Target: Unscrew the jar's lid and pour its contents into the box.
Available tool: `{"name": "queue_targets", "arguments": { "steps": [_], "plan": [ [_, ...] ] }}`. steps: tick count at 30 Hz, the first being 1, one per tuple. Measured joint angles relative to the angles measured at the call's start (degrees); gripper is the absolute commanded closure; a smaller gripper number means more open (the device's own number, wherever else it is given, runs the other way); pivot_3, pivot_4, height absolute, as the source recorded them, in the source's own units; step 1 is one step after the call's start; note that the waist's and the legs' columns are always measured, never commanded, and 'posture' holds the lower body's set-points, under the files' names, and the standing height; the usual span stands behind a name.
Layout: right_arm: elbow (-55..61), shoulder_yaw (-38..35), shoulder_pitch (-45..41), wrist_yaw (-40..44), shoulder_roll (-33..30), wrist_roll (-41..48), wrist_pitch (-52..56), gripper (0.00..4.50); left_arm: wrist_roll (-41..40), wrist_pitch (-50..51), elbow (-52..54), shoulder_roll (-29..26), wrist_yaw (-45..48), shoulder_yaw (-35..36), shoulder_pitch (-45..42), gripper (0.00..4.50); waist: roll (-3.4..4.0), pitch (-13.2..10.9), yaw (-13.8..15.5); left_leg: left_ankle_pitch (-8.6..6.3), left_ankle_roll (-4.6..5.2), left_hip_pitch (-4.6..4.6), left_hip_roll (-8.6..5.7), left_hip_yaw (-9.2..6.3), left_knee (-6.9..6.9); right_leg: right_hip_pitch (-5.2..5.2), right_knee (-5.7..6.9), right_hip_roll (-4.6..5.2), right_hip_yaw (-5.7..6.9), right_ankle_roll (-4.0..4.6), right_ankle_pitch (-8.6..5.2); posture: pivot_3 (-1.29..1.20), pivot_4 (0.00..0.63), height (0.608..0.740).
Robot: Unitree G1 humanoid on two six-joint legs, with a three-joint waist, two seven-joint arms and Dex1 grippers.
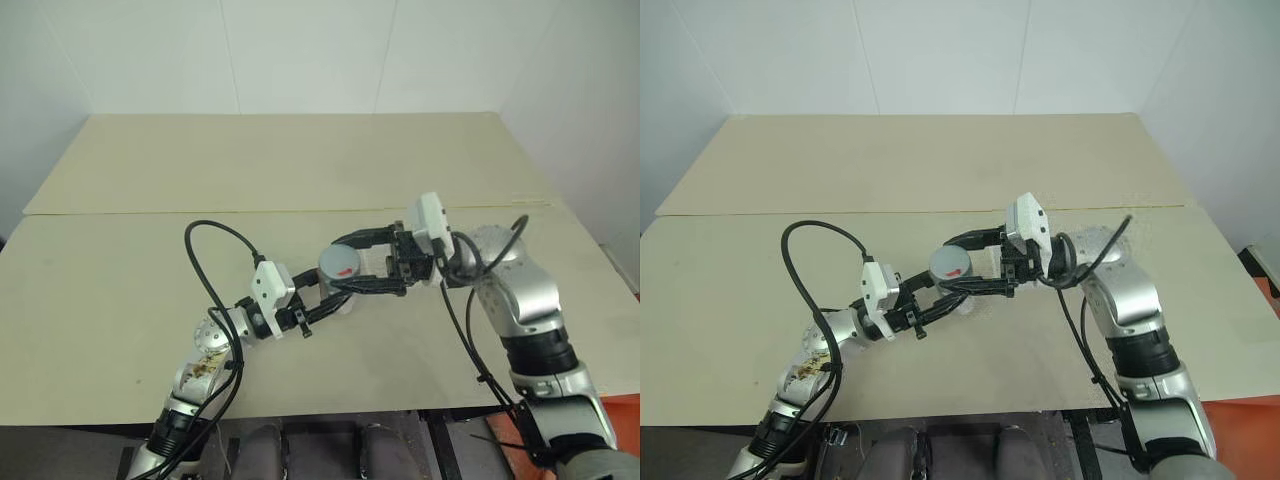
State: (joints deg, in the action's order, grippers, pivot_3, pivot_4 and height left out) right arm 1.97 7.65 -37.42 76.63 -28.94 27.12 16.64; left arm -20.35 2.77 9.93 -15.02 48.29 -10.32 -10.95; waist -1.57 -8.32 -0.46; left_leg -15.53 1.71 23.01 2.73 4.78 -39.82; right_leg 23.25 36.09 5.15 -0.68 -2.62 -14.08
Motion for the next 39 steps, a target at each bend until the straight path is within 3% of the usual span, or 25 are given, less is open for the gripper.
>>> {"name": "queue_targets", "arguments": {
  "steps": [9,14,22,28,39],
  "plan": [
    [-12.5,0.4,-5.2,10.5,2.6,0.0,-7.5,1.69,0.0,0.0,0.0,0.0,0.4,0.0,-0.2,2.55,0.01,0.0,0.1,0.0,0.0,0.0,0.0,0.02,0.0,0.01,0.01,0.01,0.0,0.0,0.0,0.0,0.15,0.74],
    [-15.4,1.5,-6.3,11.5,4.1,-1.3,-9.1,0.2,0.0,0.0,0.0,1.1,-0.2,-0.5,-1.3,2.55,0.02,0.0,0.3,0.0,-0.01,0.02,0.0,0.02,-0.01,0.01,0.01,0.03,0.01,0.0,0.01,0.0,0.15,0.74],
    [-14.7,1.7,-5.2,10.2,4.4,-2.3,-12.4,0.09,0.0,0.0,0.3,2.3,-0.9,-1.1,-2.2,2.55,0.03,0.0,0.5,0.0,-0.01,0.02,-0.01,0.04,-0.01,0.01,0.01,0.04,0.0,0.01,0.01,0.0,0.15,0.74],
    [-7.5,-1.4,0.3,3.7,1.3,-2.4,-12.3,0.09,0.1,0.0,0.3,2.8,-2.0,-1.1,-2.1,2.55,0.03,0.0,1.0,0.0,0.0,0.04,-0.02,0.04,-0.01,0.02,-0.01,0.06,0.0,0.01,0.01,0.0,0.15,0.74],
    [14.4,-4.6,13.1,-18.8,-2.0,-7.3,-4.2,0.09,4.8,-3.8,-5.0,6.4,-7.0,-1.1,-2.6,2.55,0.03,0.0,1.1,0.0,0.0,0.04,-0.03,0.03,-0.01,0.02,-0.01,0.05,-0.01,0.01,0.0,0.0,0.15,0.74]
  ]
}}
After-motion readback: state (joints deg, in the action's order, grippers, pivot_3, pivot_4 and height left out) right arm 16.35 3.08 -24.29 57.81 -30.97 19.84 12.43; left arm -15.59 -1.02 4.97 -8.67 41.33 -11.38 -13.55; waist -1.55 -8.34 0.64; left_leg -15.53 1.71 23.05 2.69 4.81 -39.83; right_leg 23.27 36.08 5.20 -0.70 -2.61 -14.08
